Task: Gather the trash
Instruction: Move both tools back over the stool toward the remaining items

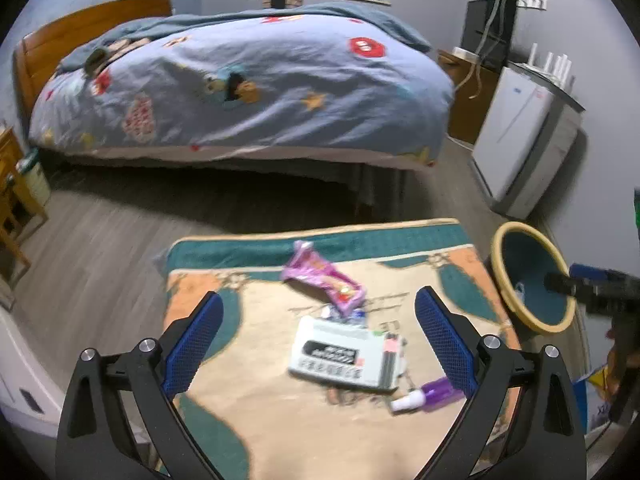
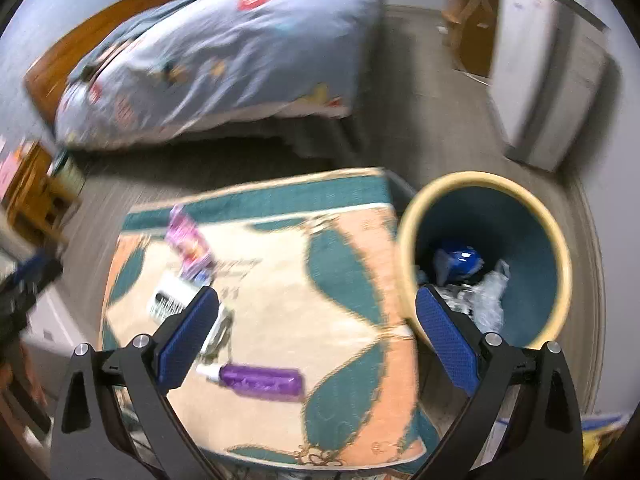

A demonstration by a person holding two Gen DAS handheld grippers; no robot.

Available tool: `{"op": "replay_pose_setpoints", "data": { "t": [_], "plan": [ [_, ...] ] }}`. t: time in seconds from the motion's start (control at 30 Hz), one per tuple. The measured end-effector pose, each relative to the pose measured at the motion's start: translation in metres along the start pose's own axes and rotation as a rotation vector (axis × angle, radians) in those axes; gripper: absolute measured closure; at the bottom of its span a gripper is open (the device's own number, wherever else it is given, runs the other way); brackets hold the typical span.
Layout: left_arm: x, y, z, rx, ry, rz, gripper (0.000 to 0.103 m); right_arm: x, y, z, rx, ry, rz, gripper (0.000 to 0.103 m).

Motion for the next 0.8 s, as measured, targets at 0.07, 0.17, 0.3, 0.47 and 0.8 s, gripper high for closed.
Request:
{"op": "replay_pose_setpoints", "data": {
  "t": [0.07, 0.17, 0.3, 0.47, 0.8],
  "plan": [
    [0.011, 0.002, 0.001, -0.001, -0.014, 0.007, 0.007, 0.017, 0.009, -0.009, 0.016, -0.006, 0.086, 0.006],
    [0.021, 0.004, 0.001, 0.002, -0.014, 0.034, 0.007, 0.039, 0.029, -0.03, 0.073, -0.014, 0.235, 0.006],
    [0.023, 0.005, 0.0, 0.008, 0.015, 0.06, 0.007, 0.052, 0.054, -0.059, 0.179, -0.066, 0.303, 0.006],
    [0.015, 0.006, -0.005, 0.022, 0.003, 0.012, 0.007, 0.064, 0.083, -0.082, 0.27, -0.071, 0.432, 0.006],
    [0.007, 0.006, -0.02, 0.056, 0.004, 0.02, 0.007, 0.074, 0.125, -0.113, 0.361, 0.017, 0.669, 0.012]
  ]
}}
Point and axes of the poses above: each gripper's, at about its wrist camera, not at the fingertips, and z roughly against the way its jaws point, x to its left, y to its underside, the point moved 3 cm from there along -z, roughly the way its jaws point, and after that the axes turned 5 degrees about -z, right-handed, at the moved point
